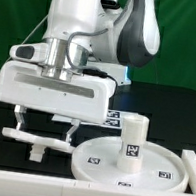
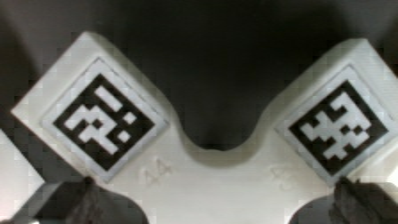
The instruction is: Assemble round table
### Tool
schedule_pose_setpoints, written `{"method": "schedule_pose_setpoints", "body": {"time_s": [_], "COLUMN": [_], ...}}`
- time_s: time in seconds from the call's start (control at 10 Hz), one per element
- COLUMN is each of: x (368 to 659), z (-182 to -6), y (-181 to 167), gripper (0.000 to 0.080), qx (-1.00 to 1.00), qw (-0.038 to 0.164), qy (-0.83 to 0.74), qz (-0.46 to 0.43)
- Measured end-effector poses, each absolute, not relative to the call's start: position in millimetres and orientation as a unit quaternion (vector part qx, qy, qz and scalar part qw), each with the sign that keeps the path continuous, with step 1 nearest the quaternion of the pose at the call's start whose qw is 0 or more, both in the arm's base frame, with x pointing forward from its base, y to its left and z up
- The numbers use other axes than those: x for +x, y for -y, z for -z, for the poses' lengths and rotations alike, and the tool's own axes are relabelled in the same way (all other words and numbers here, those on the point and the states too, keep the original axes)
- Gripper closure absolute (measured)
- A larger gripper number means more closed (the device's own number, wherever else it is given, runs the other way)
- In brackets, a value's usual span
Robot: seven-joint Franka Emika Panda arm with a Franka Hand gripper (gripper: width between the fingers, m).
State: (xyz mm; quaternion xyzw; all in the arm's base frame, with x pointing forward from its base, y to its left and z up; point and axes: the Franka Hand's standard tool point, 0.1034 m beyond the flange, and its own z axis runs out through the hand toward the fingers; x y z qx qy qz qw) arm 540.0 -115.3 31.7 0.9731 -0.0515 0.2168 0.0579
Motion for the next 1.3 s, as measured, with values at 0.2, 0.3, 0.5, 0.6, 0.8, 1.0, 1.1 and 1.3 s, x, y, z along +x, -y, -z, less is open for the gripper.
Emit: {"method": "schedule_pose_setpoints", "body": {"time_s": [0.2,0.3,0.5,0.6,0.8,1.0,1.1,1.3], "x": [541.9,544.2,545.3,546.1,543.9,542.1,541.4,541.2], "z": [-34.4,-37.4,-36.7,-37.3,-32.2,-30.0,-29.7,-27.9], "y": [109.1,106.3,104.9,104.9,109.3,112.3,114.6,113.5], "gripper": [0.0151,0.0151,0.0151,0.0151,0.0151,0.0151,0.0151,0.0151], "qx": [0.974,0.974,0.974,0.974,0.974,0.974,0.974,0.974], "qw": [0.048,0.044,0.037,0.036,0.038,0.039,0.040,0.040], "qy": [0.064,0.065,0.073,0.079,0.083,0.085,0.086,0.085], "qz": [-0.214,-0.213,-0.209,-0.210,-0.208,-0.206,-0.206,-0.204]}}
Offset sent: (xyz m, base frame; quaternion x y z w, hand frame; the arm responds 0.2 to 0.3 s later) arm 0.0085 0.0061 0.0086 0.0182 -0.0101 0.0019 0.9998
